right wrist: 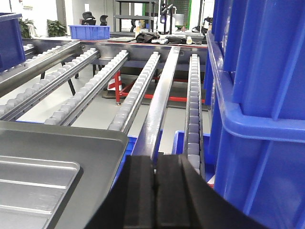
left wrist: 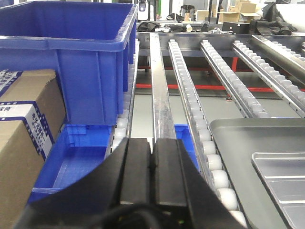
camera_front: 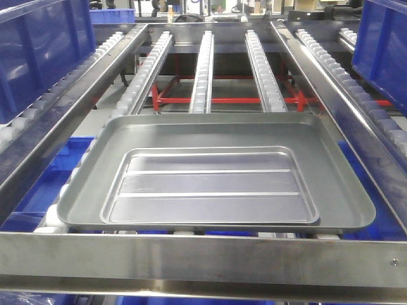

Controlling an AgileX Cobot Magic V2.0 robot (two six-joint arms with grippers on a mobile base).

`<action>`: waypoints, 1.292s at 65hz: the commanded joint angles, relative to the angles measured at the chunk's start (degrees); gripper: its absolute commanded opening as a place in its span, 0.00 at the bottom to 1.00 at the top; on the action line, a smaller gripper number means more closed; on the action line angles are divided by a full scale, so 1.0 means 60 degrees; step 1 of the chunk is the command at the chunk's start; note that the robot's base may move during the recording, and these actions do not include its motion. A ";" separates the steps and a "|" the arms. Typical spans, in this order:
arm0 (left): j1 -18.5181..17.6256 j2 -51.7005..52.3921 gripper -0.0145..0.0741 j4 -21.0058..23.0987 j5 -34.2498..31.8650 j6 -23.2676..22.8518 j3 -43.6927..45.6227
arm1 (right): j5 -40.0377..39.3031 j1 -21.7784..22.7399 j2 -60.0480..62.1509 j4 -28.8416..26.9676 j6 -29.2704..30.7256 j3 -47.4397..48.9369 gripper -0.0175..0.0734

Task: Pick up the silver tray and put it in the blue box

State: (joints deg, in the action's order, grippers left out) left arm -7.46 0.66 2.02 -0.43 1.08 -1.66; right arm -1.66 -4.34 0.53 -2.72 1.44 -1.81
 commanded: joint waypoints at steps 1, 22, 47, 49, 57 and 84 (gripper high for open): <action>-0.0050 0.0151 0.05 0.0020 -0.0858 -0.0038 0.0024 | -0.0831 -0.0027 0.0201 -0.0007 0.0025 -0.0017 0.25; -0.0050 0.0151 0.05 0.0020 -0.0858 -0.0038 0.0024 | -0.0831 -0.0027 0.0201 -0.0007 0.0025 -0.0017 0.25; -0.0050 0.0087 0.05 0.0680 -0.0431 -0.0038 0.0673 | -0.1105 -0.0027 0.0167 0.0006 0.0033 0.0324 0.25; -0.0050 -0.0020 0.05 0.0953 -0.0047 -0.0038 0.0965 | -0.0846 -0.0027 0.0111 0.0006 0.0033 0.0588 0.25; -0.0050 -0.1022 0.05 0.1707 0.2115 -0.0038 0.2595 | 0.1755 -0.0055 -0.0830 0.0006 0.0033 0.2369 0.25; -0.0050 -0.7031 0.05 0.2857 0.5994 0.0041 0.5666 | 0.5653 -0.0055 -0.6884 -0.0203 0.0026 0.5433 0.25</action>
State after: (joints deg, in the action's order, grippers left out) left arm -7.46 -36.79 15.02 37.91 1.22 30.07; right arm 35.38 -4.65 -36.80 -3.43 1.44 28.21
